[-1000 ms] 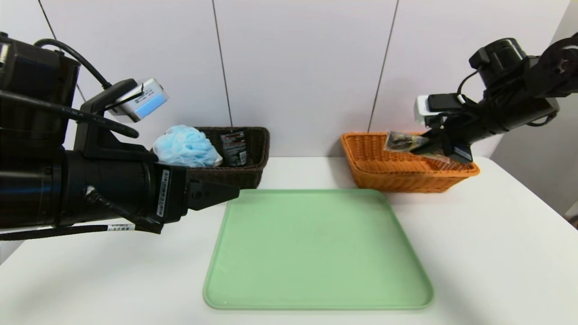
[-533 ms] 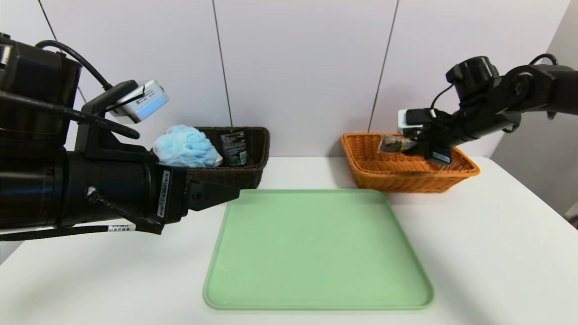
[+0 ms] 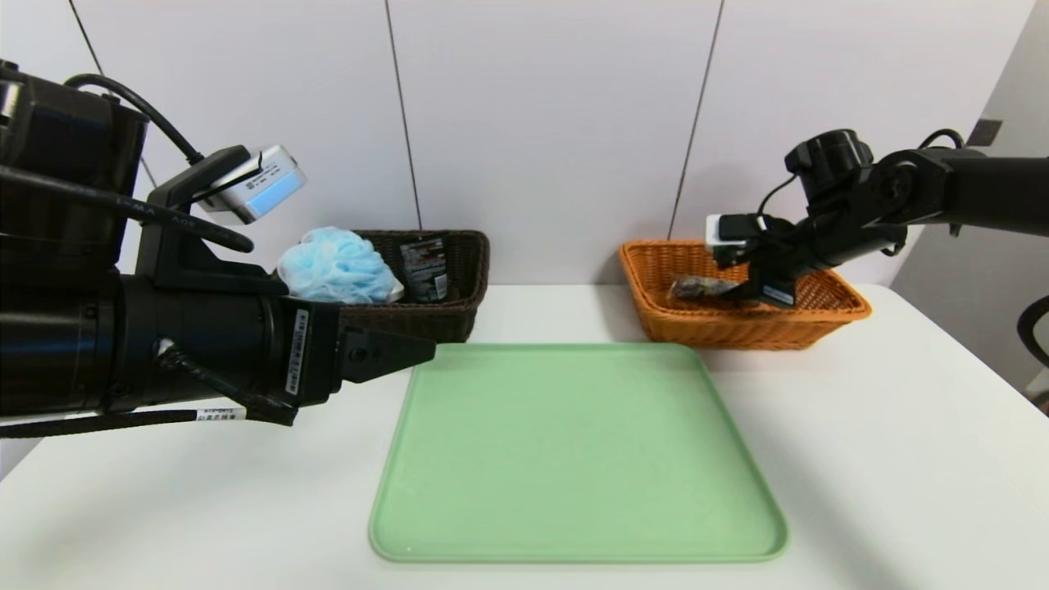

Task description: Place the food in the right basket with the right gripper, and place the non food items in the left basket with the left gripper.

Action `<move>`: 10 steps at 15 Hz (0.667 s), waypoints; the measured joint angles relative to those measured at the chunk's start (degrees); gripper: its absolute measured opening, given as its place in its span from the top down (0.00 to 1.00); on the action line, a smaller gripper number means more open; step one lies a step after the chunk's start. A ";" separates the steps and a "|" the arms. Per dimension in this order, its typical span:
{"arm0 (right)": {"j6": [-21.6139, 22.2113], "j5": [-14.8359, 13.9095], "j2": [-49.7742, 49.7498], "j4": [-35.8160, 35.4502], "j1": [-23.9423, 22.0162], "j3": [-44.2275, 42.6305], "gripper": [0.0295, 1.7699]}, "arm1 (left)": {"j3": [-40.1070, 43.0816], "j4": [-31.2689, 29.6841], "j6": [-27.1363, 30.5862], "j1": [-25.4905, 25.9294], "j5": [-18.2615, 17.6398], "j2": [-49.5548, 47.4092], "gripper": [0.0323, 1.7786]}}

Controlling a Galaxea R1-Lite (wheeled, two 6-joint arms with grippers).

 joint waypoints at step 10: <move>5.16 2.45 -6.67 6.47 0.28 -0.11 0.19 | -0.16 0.00 -0.17 1.34 -0.07 -0.28 0.05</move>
